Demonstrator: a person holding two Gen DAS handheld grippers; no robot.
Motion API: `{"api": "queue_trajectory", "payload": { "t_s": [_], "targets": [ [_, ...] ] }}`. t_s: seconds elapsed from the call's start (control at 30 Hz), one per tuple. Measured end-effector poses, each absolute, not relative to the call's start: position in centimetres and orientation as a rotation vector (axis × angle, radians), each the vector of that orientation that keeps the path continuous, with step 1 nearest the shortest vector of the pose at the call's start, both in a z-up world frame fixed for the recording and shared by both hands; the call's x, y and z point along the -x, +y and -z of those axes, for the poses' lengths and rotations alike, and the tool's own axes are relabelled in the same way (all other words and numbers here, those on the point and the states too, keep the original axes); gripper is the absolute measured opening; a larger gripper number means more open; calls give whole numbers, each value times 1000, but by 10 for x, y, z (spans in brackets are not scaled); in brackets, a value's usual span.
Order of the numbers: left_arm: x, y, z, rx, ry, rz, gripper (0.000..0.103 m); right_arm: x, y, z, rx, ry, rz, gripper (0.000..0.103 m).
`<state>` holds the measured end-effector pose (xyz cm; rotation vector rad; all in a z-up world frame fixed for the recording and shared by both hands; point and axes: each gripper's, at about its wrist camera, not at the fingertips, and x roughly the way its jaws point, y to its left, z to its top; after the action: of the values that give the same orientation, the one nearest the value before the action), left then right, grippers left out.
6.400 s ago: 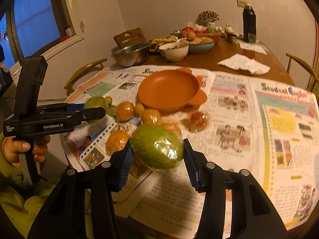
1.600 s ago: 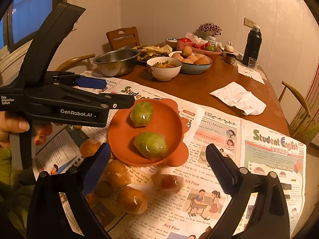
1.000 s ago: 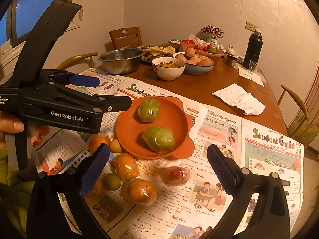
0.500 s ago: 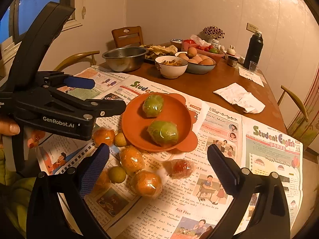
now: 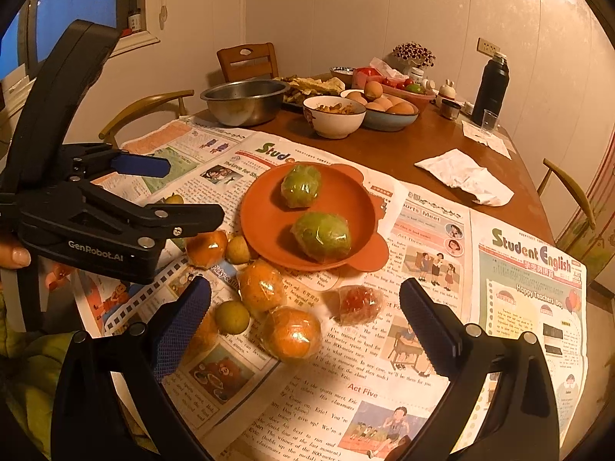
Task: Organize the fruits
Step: 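Withdraw both tools from the plate toward the wrapped oranges, then close the left tool on a wrapped orange while the right tool grasps another orange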
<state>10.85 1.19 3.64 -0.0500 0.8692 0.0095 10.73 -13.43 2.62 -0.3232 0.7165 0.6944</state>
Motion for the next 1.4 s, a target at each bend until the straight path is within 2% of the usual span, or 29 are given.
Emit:
{"api": "queue_trajectory", "payload": {
  "t_s": [0.8, 1.03, 1.17, 1.2, 1.23, 1.37, 1.4],
  "targets": [
    [-70, 24, -1, 74, 946, -24, 93, -102, -166, 0, 280, 787, -663, 98],
    [-57, 4, -3, 64, 934, 59, 93, -103, -168, 6, 274, 799, -666, 97],
    [-56, -10, 1, 47, 943, 103, 88, -105, -167, 8, 264, 802, -679, 96],
    [-57, -12, 2, 52, 947, 112, 87, -106, -165, 9, 262, 806, -690, 91],
    [-57, -14, 3, 56, 948, 120, 86, -107, -164, 10, 262, 813, -701, 79],
    [-56, -20, 3, 54, 944, 134, 79, -110, -157, 15, 265, 831, -737, 67],
    [-56, -21, 2, 54, 944, 141, 76, -111, -155, 16, 264, 836, -748, 62]
  ]
}}
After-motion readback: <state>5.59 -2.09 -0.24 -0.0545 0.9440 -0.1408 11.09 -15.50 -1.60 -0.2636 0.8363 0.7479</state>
